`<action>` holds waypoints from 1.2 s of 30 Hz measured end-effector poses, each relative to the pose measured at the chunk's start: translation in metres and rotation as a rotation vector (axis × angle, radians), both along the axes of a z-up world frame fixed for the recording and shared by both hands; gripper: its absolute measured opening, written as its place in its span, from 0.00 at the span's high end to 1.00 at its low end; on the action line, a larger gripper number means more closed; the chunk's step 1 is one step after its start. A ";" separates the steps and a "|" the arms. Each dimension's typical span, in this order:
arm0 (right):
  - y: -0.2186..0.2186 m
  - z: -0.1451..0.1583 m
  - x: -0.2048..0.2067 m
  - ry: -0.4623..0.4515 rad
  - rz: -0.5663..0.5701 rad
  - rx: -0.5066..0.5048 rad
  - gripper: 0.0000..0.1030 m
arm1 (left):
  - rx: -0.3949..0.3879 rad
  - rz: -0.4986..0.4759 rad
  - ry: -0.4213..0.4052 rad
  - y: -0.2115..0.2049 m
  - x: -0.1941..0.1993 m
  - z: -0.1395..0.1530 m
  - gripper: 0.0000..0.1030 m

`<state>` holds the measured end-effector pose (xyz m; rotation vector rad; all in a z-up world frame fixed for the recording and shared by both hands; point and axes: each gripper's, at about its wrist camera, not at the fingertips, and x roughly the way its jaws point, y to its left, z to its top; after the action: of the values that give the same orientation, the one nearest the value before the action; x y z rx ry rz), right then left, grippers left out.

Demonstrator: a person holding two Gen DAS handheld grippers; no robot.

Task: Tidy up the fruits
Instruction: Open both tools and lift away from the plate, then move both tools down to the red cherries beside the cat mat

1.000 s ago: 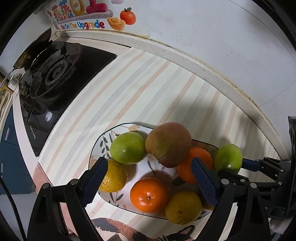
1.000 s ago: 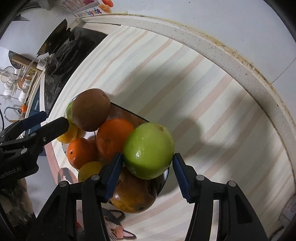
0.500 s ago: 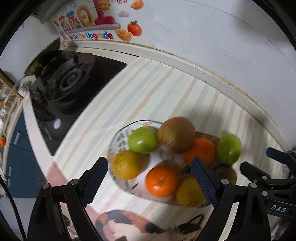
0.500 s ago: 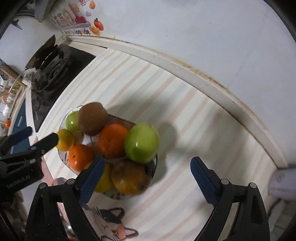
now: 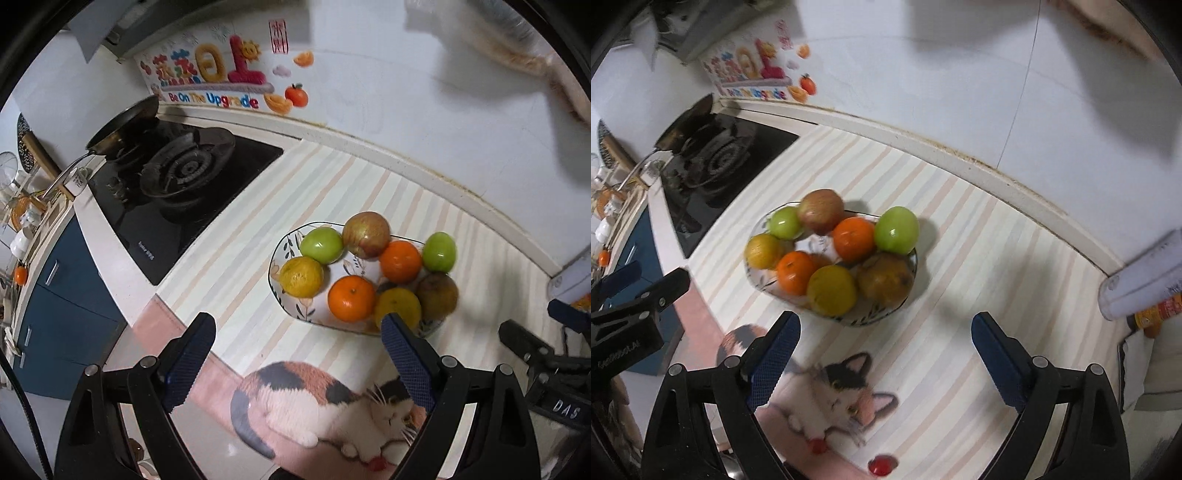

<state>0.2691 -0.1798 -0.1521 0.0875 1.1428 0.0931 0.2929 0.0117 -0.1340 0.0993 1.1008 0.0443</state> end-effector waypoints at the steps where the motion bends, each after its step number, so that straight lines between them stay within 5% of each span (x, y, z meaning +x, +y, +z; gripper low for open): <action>1: 0.002 0.006 -0.008 -0.011 0.006 -0.001 0.07 | -0.003 -0.003 -0.010 0.000 -0.007 0.005 0.11; 19: -0.008 0.105 -0.112 -0.183 -0.013 0.033 0.07 | -0.060 -0.077 -0.153 -0.019 -0.100 0.092 0.11; 24: -0.014 0.110 -0.122 -0.187 -0.030 0.062 0.07 | -0.076 -0.085 -0.173 -0.021 -0.112 0.104 0.11; 27: -0.020 0.087 -0.120 -0.125 -0.036 0.093 0.07 | -0.070 -0.074 -0.166 -0.020 -0.112 0.099 0.11; 33: -0.027 -0.025 -0.116 0.128 -0.063 0.171 0.07 | -0.003 -0.074 -0.038 -0.024 -0.098 0.044 0.11; 36: -0.026 -0.085 -0.121 0.247 -0.074 0.213 0.20 | 0.028 -0.097 0.083 -0.029 -0.091 -0.002 0.08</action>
<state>0.1485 -0.2061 -0.2367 0.3376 1.3717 0.1404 0.2021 -0.0175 -0.1360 0.1806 1.1768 -0.0320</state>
